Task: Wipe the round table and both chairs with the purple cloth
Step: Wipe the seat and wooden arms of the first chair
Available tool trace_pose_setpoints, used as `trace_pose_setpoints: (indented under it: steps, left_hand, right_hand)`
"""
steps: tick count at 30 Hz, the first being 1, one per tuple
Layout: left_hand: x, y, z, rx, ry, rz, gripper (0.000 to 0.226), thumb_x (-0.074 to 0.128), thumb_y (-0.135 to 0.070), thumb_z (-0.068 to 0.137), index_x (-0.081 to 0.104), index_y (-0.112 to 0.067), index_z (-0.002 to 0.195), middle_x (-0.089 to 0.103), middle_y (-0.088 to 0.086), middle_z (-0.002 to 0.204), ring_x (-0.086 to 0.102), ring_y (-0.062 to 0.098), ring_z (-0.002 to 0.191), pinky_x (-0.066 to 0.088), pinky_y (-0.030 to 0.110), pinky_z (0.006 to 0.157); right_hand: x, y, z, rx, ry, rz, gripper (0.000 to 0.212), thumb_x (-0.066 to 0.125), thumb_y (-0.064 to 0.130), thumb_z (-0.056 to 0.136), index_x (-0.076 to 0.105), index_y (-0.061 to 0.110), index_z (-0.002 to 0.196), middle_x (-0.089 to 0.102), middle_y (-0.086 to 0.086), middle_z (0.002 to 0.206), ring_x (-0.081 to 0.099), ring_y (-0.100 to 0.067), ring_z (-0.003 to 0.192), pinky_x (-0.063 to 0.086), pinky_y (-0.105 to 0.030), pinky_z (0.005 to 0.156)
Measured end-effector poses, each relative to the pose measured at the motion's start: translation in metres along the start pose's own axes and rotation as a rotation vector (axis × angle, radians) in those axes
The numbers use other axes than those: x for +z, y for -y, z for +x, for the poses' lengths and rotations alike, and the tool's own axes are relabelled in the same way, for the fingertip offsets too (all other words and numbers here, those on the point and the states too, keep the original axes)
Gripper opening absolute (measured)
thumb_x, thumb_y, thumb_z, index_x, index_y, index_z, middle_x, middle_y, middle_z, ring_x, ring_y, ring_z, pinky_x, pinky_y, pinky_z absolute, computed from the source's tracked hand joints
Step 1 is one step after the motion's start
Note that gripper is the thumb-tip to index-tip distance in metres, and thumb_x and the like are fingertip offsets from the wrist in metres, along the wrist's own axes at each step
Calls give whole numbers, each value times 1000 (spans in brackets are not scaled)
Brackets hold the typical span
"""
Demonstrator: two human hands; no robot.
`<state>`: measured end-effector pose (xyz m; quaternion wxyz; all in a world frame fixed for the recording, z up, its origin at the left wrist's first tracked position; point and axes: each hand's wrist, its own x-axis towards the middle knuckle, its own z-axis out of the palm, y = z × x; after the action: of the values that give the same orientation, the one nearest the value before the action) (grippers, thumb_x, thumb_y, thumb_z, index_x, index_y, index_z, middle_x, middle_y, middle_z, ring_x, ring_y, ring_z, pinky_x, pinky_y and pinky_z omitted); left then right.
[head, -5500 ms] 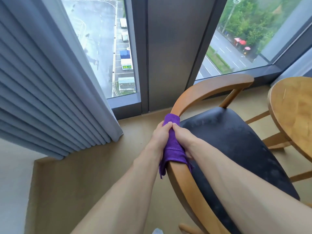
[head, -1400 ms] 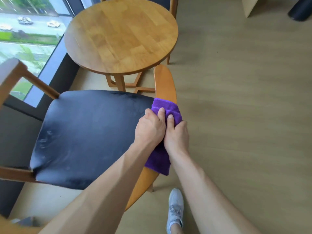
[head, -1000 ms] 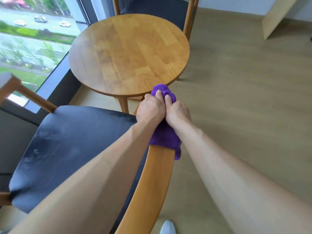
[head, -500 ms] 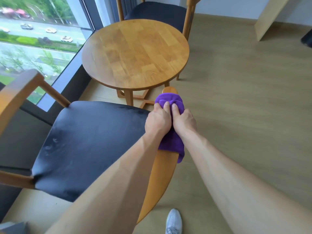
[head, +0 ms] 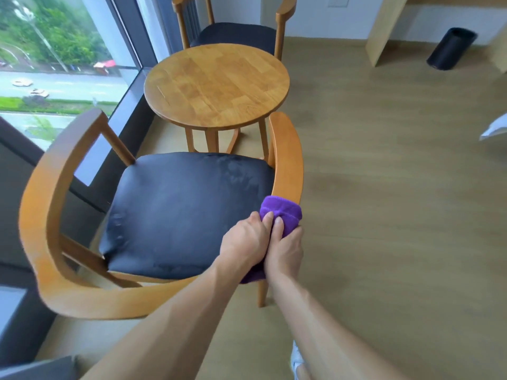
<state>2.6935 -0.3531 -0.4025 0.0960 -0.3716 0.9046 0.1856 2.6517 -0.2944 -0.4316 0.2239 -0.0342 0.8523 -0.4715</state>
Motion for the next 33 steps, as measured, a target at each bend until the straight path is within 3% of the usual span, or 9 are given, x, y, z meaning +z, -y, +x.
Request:
trace_pose_setpoints:
  steps: [4,9,13,16,19,21,23,26,33]
  left_hand:
    - [0,9,-23,-8,29,98,42,21,-52,105,49,-21,106,58,4,101,63,29,91,45,37,66]
    - [6,3,-8,8,18,129,35,22,-46,107,46,-21,106,57,2,102,62,26,89,40,36,61]
    - [15,-12,48,-144,-78,-68,36,23,-50,105,42,-20,95,60,3,97,47,24,70,33,33,60]
    - [18,-24,99,-302,-172,-319,46,27,-53,103,51,-15,98,56,5,85,44,25,71,33,35,65]
    - [7,-33,152,-331,-239,-346,48,28,-53,103,55,-13,103,40,0,74,41,22,66,31,34,62]
    - [-5,-37,185,-324,-275,-313,48,28,-51,104,55,-11,108,48,4,79,41,21,63,28,33,57]
    - [-20,-42,216,-383,-306,-445,47,30,-48,105,52,-7,111,62,15,101,57,31,84,32,32,68]
    - [-44,-46,256,-463,-361,-599,46,31,-44,105,49,-3,115,64,21,117,58,37,112,34,35,81]
    - [-65,-25,336,-447,-334,-570,50,25,-44,106,55,-8,122,61,17,123,57,36,117,33,36,80]
  right_hand:
    - [7,-14,-25,-16,-29,57,36,43,40,102,51,5,110,63,-14,112,59,-34,104,40,-37,81]
    - [1,-12,-13,10,17,98,31,42,43,101,48,13,102,63,-5,104,58,-29,96,33,-32,71]
    - [-5,11,38,3,54,37,35,42,44,102,44,10,95,57,-3,95,54,-27,90,28,-31,69]
    - [-8,34,91,-44,114,-85,37,41,47,102,43,10,97,63,-14,109,58,-33,103,32,-31,72]
    - [-2,63,145,-76,180,-188,43,39,47,103,48,5,107,63,-18,117,59,-35,108,35,-33,74]
    - [6,83,180,-102,217,-249,49,37,48,103,50,2,115,62,-21,121,58,-37,112,37,-35,77]
    - [16,104,212,-148,252,-315,51,36,48,104,50,1,119,61,-22,125,56,-38,116,33,-34,77]
    - [33,135,253,-235,308,-397,53,33,47,105,51,1,123,60,-23,129,54,-37,119,35,-34,80]
    - [68,185,309,-345,409,-528,58,28,44,107,55,-2,128,57,-24,135,51,-37,126,38,-34,94]
